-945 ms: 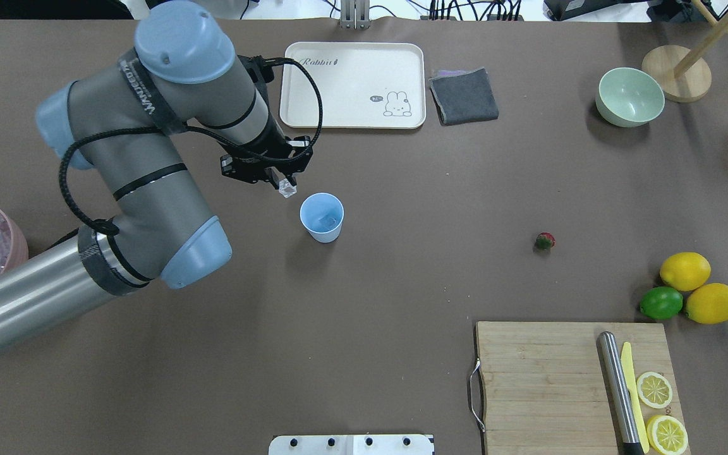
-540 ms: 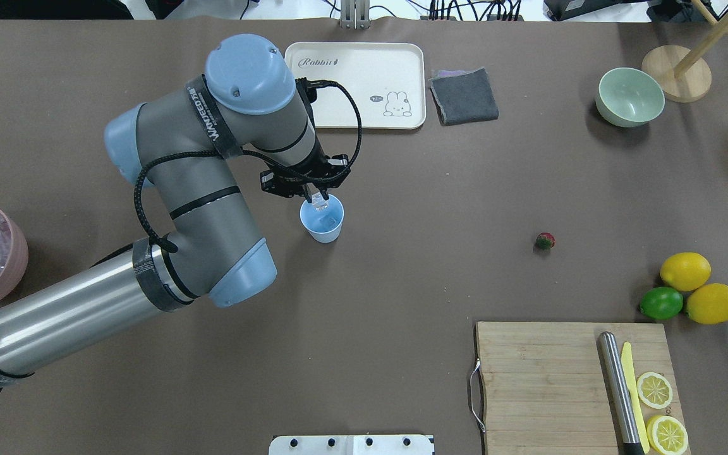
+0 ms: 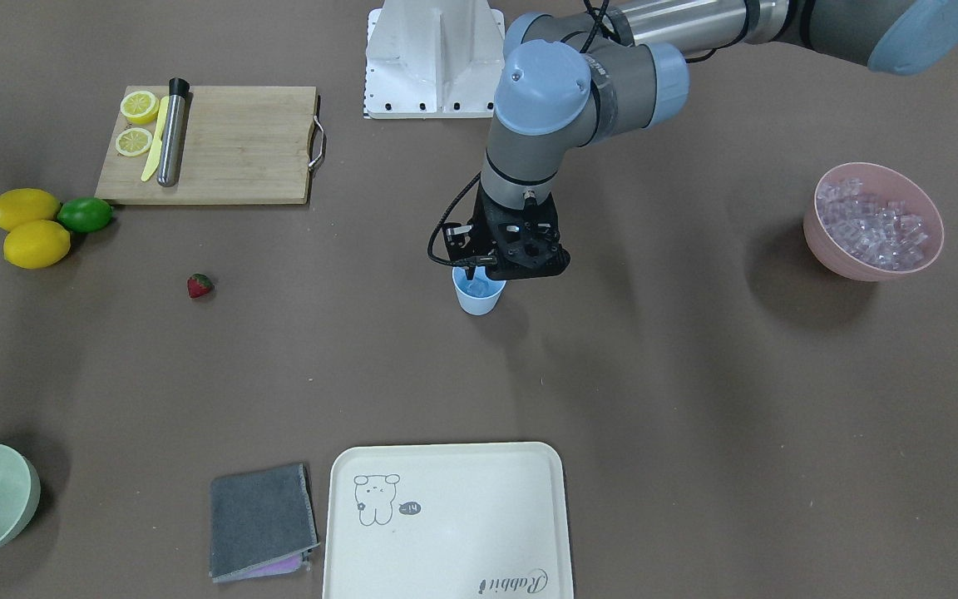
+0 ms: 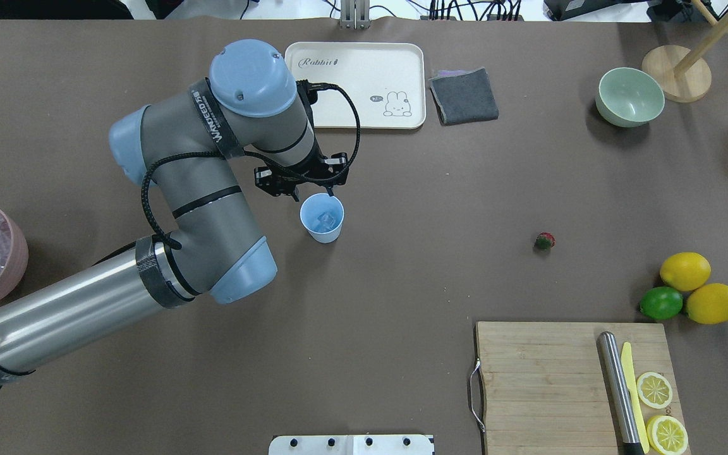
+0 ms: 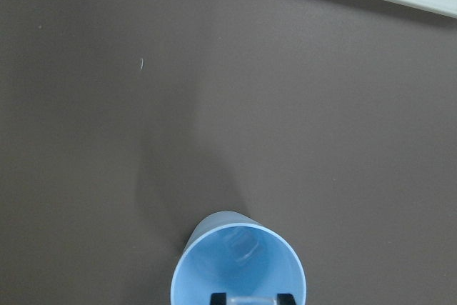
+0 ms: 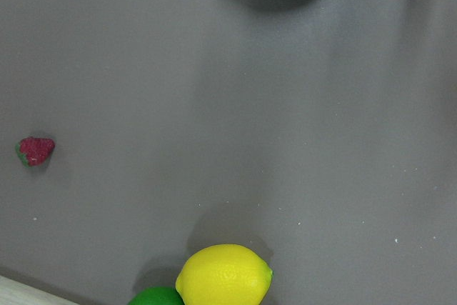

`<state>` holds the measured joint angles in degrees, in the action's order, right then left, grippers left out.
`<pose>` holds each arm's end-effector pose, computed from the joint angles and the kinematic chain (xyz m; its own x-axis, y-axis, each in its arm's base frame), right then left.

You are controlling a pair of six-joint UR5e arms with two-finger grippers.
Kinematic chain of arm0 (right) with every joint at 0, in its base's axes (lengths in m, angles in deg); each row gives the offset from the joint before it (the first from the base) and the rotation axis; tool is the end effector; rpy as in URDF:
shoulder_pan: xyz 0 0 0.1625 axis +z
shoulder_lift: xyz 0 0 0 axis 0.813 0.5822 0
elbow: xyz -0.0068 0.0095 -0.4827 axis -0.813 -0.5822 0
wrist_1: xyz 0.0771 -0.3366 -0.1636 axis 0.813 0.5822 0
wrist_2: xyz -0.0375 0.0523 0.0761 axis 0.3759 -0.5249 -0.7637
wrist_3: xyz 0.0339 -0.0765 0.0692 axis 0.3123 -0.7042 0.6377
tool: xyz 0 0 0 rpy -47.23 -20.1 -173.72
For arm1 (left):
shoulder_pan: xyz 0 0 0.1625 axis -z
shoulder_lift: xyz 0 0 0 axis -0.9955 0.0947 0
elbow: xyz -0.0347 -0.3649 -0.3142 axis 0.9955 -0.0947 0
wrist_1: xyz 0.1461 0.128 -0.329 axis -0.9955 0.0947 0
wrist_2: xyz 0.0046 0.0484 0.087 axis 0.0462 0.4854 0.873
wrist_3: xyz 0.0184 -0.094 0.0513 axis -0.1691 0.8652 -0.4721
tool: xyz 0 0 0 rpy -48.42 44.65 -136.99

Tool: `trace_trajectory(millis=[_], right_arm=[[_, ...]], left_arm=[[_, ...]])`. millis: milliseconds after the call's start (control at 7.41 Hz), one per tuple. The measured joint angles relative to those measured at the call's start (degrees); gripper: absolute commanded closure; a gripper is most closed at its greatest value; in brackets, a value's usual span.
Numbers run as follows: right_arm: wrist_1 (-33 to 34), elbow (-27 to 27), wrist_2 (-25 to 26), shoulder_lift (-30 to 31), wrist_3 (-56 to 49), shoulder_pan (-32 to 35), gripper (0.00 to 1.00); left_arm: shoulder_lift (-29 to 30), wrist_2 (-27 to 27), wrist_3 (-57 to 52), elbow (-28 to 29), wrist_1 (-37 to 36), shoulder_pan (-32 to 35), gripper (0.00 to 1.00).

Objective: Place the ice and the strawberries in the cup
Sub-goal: 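Carry the ice cube with the left gripper to the blue cup and drop it, then return the left gripper to the pink ice bowl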

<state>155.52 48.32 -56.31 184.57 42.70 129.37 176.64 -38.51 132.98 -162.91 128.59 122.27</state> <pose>-0.0548 -0.4107 0.5789 0.6247 -0.2574 0.7373 0.1533 0.9662 0.2074 0.5273 -0.5202 0.2327 0.6092 -0.1171 -0.7843 0.1420 0.9892 -0.0373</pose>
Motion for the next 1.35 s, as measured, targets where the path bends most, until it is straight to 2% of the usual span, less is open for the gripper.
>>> trace_trajectory(millis=[135,405,810,1350], right_arm=[[0.1,0.4,0.0,0.2,0.1,-0.1,0.0],[0.2,0.7,-0.2,0.5,0.2,-0.2,0.0],[0.3,1.3,0.0,0.6,0.5,-0.1,0.0],[0.3,2.6,0.3,1.3,1.3,-0.1,0.0]], left_arm=[[-2.3,-0.2,-3.4,-1.5,-0.3,1.8,0.28],[-11.6,-0.9,-14.1,-7.5,-0.5,5.7,0.28],[-25.2,-5.8,-28.6,-13.6,-0.3,13.2,0.28],[-38.2,-13.1,-30.7,-17.4,0.1,22.8,0.28]])
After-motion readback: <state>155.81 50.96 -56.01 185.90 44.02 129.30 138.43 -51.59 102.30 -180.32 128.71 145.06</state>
